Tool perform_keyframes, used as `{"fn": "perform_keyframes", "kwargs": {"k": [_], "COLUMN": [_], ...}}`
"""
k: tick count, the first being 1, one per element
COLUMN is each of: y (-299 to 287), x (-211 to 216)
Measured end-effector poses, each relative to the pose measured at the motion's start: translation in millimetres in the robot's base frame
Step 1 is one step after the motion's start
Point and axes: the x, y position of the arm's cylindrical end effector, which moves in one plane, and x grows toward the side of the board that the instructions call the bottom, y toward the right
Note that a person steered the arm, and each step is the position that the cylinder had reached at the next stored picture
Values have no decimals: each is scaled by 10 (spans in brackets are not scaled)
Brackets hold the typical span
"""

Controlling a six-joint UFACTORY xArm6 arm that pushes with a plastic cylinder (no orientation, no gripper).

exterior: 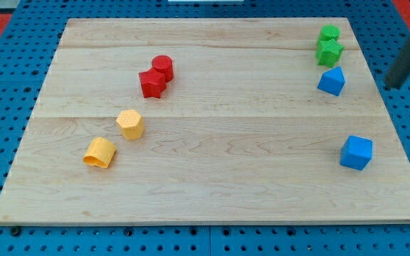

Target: Move the blue triangle diagonal to the blue cube

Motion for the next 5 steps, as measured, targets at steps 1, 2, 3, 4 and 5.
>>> {"fn": "perform_keyframes", "kwargs": {"k": [1,2,3,4,5], "y": [-827,-1602,-1705,-619,-513], "x": [-69,257,413,848,1631]}}
